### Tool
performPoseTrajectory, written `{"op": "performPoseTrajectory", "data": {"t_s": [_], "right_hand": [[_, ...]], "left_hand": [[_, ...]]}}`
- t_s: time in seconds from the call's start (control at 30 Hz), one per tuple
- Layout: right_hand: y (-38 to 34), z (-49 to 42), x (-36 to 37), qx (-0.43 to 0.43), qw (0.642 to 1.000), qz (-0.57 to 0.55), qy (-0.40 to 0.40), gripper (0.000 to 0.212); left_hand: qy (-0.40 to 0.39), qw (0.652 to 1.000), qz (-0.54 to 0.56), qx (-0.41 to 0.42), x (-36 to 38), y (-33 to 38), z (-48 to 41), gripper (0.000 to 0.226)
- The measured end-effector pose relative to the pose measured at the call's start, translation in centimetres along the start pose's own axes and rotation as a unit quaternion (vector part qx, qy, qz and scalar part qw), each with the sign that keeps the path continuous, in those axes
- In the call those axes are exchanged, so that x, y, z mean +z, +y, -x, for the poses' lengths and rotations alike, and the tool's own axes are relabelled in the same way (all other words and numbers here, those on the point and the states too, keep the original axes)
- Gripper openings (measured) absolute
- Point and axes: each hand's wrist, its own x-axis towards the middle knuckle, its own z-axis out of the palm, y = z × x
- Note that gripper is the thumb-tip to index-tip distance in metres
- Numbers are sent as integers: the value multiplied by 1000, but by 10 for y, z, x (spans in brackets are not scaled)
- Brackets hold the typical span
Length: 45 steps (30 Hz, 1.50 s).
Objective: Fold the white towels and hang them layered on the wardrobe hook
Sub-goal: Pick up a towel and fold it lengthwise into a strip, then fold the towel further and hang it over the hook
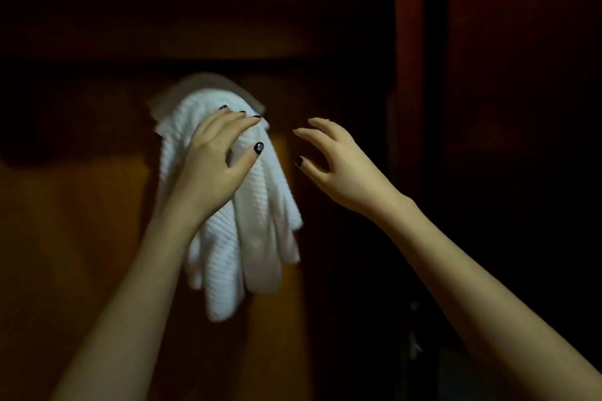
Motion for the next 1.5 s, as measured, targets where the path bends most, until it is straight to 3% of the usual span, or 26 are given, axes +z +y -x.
{"op": "performPoseTrajectory", "data": {"t_s": [0.2,0.37,0.6,0.77,0.97,1.2,1.5], "right_hand": [[50,148,-37,136,985,95,-40,56],[106,276,-50,292,940,154,-83,59],[186,457,-96,528,820,158,-155,62],[232,580,-161,646,727,161,-167,61],[288,707,-253,726,646,168,-167,59],[334,812,-325,772,593,159,-167,60],[442,901,-375,842,519,129,-73,58]], "left_hand": [[-86,993,73,22,88,80,82,48],[-196,968,151,40,183,171,153,56],[-395,889,192,130,307,303,247,58],[-476,835,216,172,379,409,283,59],[-539,777,242,216,457,553,307,61],[-592,719,276,237,533,700,325,60],[-641,651,293,283,666,834,348,61]]}}
